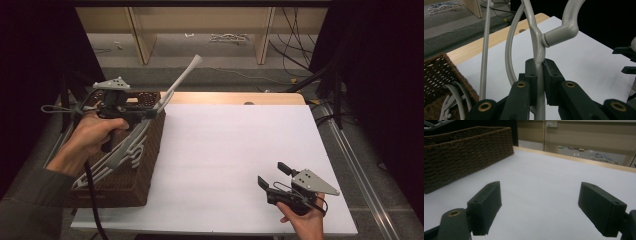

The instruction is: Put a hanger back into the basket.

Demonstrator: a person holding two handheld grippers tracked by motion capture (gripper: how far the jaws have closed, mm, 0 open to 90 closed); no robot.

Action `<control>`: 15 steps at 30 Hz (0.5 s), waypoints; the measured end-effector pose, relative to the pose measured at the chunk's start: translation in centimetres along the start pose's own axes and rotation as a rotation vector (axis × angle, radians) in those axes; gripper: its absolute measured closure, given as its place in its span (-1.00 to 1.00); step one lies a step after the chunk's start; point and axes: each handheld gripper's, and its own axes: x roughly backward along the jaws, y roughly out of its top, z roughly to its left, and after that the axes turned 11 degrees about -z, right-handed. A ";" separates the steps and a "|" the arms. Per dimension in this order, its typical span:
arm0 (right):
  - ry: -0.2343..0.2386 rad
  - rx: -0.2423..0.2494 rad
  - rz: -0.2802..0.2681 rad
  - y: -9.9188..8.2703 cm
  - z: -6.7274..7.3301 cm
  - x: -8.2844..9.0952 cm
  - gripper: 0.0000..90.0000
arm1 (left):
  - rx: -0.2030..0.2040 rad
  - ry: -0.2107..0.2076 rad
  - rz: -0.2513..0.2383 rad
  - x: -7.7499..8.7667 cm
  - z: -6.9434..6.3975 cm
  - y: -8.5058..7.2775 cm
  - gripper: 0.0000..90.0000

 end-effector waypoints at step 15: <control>0.011 -0.008 -0.003 -0.1 0.0 -0.1 -0.56 | 0.009 0.075 0.019 2.3 3.4 -2.9 0.83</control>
